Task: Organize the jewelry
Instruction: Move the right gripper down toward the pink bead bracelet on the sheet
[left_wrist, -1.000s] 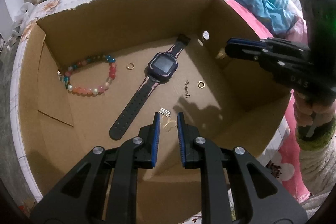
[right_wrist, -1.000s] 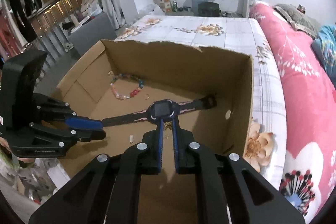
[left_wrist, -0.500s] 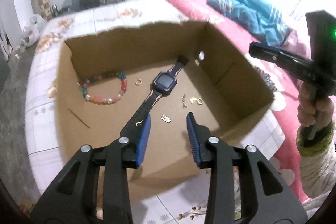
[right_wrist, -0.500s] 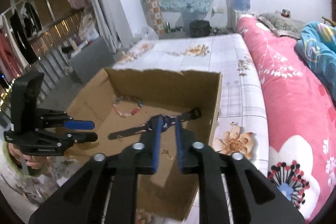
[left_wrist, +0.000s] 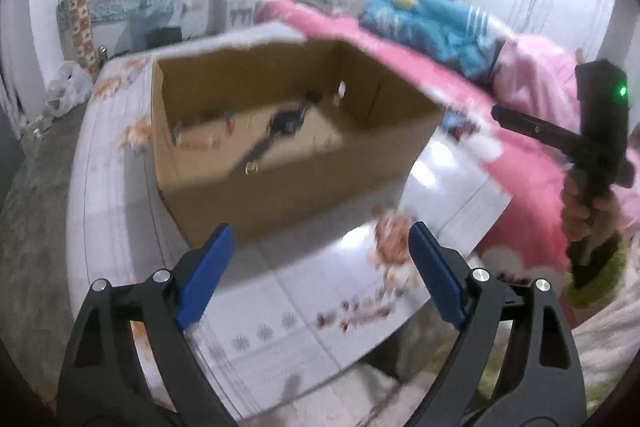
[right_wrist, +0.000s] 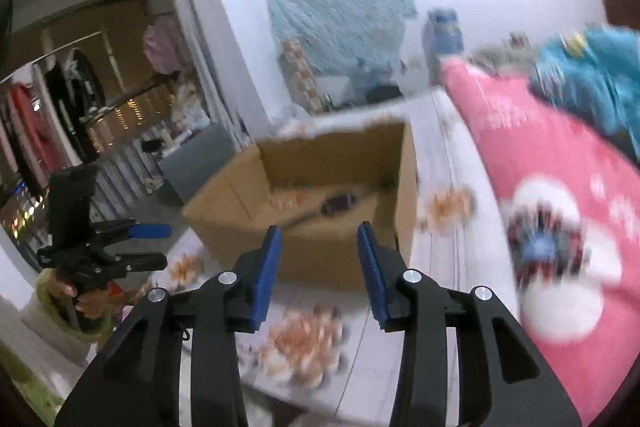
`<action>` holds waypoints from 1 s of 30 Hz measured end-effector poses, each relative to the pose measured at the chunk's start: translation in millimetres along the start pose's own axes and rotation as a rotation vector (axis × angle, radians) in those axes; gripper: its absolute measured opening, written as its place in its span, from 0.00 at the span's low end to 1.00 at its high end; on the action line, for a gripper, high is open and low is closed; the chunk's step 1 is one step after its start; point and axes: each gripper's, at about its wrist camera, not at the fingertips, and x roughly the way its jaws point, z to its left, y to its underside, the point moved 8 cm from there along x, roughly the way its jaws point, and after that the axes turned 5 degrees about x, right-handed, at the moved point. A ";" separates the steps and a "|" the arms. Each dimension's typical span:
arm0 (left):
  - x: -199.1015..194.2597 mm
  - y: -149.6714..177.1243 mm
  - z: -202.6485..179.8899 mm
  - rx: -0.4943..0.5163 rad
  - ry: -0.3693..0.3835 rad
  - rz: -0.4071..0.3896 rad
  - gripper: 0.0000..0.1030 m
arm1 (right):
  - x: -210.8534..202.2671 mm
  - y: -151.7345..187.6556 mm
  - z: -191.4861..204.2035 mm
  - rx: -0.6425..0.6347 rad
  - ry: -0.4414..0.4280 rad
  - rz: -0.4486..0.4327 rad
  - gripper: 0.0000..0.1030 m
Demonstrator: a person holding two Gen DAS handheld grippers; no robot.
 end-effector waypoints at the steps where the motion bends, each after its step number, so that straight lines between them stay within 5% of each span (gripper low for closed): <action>1: 9.5 9.6 -1.5 -0.004 -0.014 0.027 0.83 | 5.2 8.6 -4.0 0.016 0.015 0.021 0.38; 7: 59.4 45.7 -0.6 -0.035 -0.128 0.177 0.83 | 45.3 56.4 -7.2 0.054 0.095 0.158 0.38; 24: 96.0 67.5 22.4 -0.121 -0.267 0.254 0.92 | 92.1 86.8 2.7 0.042 0.202 0.308 0.37; 27: 96.9 68.5 22.8 -0.128 -0.274 0.248 0.92 | 90.5 84.8 -3.7 0.063 0.236 0.299 0.59; 30: 96.5 71.3 20.1 -0.132 -0.279 0.244 0.92 | 88.7 82.0 -6.0 0.072 0.240 0.289 0.62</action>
